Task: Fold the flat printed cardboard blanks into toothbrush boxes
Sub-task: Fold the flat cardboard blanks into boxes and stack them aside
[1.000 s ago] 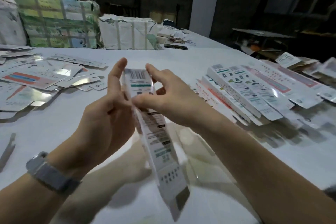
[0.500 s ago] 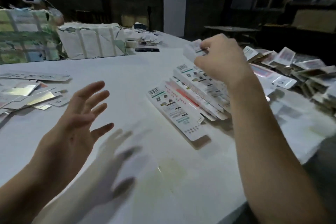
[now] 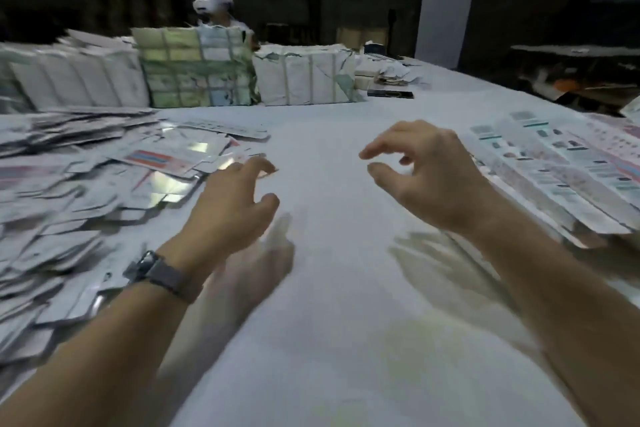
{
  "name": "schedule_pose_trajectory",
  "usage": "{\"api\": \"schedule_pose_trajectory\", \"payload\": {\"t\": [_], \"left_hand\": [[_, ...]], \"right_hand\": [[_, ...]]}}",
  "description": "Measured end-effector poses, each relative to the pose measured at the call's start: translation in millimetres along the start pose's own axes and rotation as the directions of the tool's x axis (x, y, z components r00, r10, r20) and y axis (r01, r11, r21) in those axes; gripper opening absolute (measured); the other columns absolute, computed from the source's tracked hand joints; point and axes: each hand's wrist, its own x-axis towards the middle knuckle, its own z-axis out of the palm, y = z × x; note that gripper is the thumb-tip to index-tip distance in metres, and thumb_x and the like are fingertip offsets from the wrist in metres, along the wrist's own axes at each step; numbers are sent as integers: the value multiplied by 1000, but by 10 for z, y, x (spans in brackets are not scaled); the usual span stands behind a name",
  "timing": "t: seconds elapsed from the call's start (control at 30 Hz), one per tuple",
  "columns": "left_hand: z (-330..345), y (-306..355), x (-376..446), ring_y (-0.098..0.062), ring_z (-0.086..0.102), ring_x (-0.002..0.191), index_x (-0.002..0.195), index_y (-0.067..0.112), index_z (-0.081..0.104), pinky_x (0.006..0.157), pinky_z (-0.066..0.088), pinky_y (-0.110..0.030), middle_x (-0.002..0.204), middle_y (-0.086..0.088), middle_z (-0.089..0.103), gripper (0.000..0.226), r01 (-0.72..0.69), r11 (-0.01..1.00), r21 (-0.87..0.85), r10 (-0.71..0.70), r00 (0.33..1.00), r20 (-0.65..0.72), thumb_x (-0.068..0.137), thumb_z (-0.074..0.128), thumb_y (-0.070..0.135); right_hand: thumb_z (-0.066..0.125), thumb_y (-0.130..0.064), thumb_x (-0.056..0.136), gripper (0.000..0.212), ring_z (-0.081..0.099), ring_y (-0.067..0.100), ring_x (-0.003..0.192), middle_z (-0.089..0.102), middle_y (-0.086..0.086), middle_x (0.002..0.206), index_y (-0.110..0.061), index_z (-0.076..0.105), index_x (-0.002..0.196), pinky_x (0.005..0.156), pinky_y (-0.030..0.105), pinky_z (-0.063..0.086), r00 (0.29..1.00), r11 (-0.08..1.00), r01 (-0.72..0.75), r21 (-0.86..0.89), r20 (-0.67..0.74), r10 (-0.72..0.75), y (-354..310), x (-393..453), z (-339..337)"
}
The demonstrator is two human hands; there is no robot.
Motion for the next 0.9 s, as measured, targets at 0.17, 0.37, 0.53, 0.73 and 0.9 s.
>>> {"api": "schedule_pose_trajectory", "payload": {"t": [0.17,0.37,0.53,0.73,0.9], "left_hand": [[-260,-634,141,-47,12,146,148,32,27,117,10,-62,154,-16,32,63,370,848,378,-410,911,29,90,52,40],[-363,-875,153,-44,45,126,144,24,32,105,30,-48,132,-21,54,51,450,769,454,-507,862,6,95,44,34],[-319,-778,157,-35,52,115,119,16,54,96,34,-43,119,-11,60,32,348,715,606,-412,911,-38,87,51,18],[-416,-529,142,-36,60,111,117,14,59,93,37,-45,117,-13,63,30,307,771,558,-280,950,-135,87,53,15],[-370,-197,68,-38,56,85,101,16,61,68,43,-37,101,-14,64,25,183,900,396,-103,971,-215,98,39,29]], "right_hand": [[73,-15,86,14,55,11,93,70,-9,100,-21,76,99,81,25,40,963,987,149,59,217,-158,-143,-134,291],[75,-11,84,16,62,23,89,70,-11,96,-21,77,96,77,39,50,963,980,162,113,199,-182,-151,-125,314],[76,-9,84,19,60,15,87,69,-14,94,-23,77,95,71,17,43,967,979,154,133,182,-177,-144,-142,331],[73,-11,86,17,62,21,91,70,-13,94,-23,76,97,76,40,51,968,975,138,176,183,-170,-106,-149,372],[73,-7,85,26,63,10,89,69,-17,90,-23,74,105,73,29,51,990,971,74,228,101,-99,-129,-141,385]]}}
